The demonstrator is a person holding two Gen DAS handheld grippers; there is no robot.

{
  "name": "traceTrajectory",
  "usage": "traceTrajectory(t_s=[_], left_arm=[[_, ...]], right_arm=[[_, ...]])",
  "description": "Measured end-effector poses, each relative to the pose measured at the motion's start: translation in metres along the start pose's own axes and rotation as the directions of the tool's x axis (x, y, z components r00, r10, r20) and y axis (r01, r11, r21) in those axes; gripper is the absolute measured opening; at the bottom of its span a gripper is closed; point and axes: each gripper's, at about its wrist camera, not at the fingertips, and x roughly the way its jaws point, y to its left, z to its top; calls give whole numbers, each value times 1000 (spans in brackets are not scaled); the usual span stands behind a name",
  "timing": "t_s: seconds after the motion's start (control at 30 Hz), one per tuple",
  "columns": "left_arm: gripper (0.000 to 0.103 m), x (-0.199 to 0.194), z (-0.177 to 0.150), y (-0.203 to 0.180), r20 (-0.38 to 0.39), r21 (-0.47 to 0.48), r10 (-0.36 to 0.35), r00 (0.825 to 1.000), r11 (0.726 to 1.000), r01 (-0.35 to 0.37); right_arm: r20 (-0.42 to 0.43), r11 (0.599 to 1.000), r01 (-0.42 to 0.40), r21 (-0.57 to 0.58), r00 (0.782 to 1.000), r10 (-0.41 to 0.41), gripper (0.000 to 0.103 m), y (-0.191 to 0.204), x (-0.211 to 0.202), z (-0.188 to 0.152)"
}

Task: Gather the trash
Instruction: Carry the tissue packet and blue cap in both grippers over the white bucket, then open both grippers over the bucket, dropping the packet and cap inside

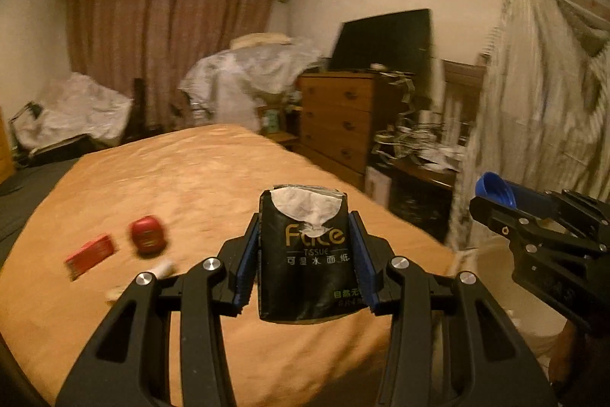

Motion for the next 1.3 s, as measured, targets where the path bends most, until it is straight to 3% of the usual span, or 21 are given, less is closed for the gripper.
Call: traceTrajectory(t_s=[0.13,0.3,0.47,0.73,0.87,0.97,1.3], left_arm=[[43,19,4,-44,-29,27,-89,996,996,90],[43,46,4,-98,-93,42,-195,976,979,199],[43,69,-6,-150,-181,56,-297,938,949,311],[43,104,-38,-202,-344,63,-360,867,912,404],[43,118,-55,-213,-408,62,-359,840,907,418],[43,125,-61,-215,-431,64,-349,833,908,413],[43,126,-59,-215,-439,68,-343,830,909,411]], right_arm=[[-50,997,67,34,997,-65,41,-59,-6,-7],[-143,988,136,74,982,-125,41,-135,-7,-23],[-263,976,188,114,953,-153,41,-203,-3,-48],[-417,965,211,153,900,-131,41,-264,21,-96],[-453,963,212,168,884,-116,41,-263,33,-108],[-466,962,211,171,878,-110,41,-261,37,-115],[-478,962,211,175,872,-104,41,-254,40,-118]])
